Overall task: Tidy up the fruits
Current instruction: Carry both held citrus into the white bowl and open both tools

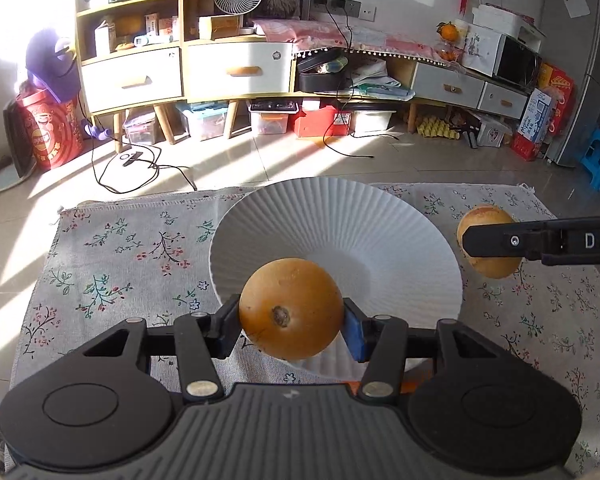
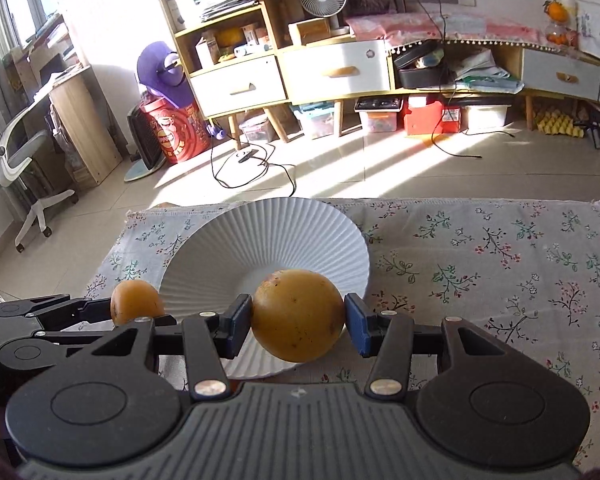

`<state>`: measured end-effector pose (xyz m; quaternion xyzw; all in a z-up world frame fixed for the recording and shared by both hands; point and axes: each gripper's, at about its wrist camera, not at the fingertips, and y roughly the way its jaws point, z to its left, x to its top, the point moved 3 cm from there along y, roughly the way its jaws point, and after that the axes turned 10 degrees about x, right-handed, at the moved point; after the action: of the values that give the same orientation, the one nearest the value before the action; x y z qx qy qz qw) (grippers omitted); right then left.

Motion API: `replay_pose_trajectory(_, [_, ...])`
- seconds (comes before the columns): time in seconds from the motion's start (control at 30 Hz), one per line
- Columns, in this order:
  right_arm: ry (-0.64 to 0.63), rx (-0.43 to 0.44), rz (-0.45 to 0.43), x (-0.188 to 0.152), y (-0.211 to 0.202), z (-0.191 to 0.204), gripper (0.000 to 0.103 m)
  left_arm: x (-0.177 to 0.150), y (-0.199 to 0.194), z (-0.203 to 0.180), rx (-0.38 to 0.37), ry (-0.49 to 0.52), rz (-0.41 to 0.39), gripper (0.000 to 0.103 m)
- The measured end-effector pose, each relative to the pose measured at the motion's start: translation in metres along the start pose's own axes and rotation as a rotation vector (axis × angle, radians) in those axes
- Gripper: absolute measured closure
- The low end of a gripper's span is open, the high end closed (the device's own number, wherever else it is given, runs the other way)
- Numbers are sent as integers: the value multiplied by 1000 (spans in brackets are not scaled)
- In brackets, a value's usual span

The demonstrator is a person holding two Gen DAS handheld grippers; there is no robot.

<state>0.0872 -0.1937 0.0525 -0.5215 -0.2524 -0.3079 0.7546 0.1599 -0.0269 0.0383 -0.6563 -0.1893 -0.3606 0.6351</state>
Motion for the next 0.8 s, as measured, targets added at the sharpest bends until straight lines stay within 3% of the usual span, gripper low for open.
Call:
replay_pose_trajectory(0.4, [107, 4, 50, 20, 67, -9, 57, 8, 44, -18, -50, 67, -3, 58])
replay_pose_trajectory(0.8, [181, -38, 74, 23, 79, -10, 57, 11, 55, -21, -57, 57, -23, 58])
